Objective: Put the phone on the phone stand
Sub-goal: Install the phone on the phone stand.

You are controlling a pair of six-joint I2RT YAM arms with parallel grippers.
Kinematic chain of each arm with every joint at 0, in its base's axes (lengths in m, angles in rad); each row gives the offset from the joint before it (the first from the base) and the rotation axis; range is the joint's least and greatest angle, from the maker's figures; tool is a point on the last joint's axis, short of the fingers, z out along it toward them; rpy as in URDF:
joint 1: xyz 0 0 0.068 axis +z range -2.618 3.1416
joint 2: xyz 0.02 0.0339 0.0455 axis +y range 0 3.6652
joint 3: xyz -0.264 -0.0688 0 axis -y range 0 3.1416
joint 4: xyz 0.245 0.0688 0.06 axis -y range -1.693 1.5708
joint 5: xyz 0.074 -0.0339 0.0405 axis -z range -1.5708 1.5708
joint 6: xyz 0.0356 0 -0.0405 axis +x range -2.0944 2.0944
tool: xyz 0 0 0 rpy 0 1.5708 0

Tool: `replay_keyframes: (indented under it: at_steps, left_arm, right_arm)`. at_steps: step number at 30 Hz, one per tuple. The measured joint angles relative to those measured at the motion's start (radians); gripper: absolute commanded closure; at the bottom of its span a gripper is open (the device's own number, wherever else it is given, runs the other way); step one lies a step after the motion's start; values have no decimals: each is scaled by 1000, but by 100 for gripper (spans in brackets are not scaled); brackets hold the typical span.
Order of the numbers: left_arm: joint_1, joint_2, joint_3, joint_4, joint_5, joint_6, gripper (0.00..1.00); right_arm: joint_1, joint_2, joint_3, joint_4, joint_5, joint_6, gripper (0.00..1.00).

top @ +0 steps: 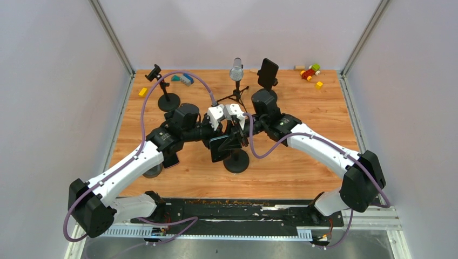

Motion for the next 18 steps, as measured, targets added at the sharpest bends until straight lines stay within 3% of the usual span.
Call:
replay_keyframes:
  at_steps: [18]
  left_arm:
    - [5,13,0,7,42,-5,100]
  right_arm:
    - [-48,-5,-17,26,-42,-29,100]
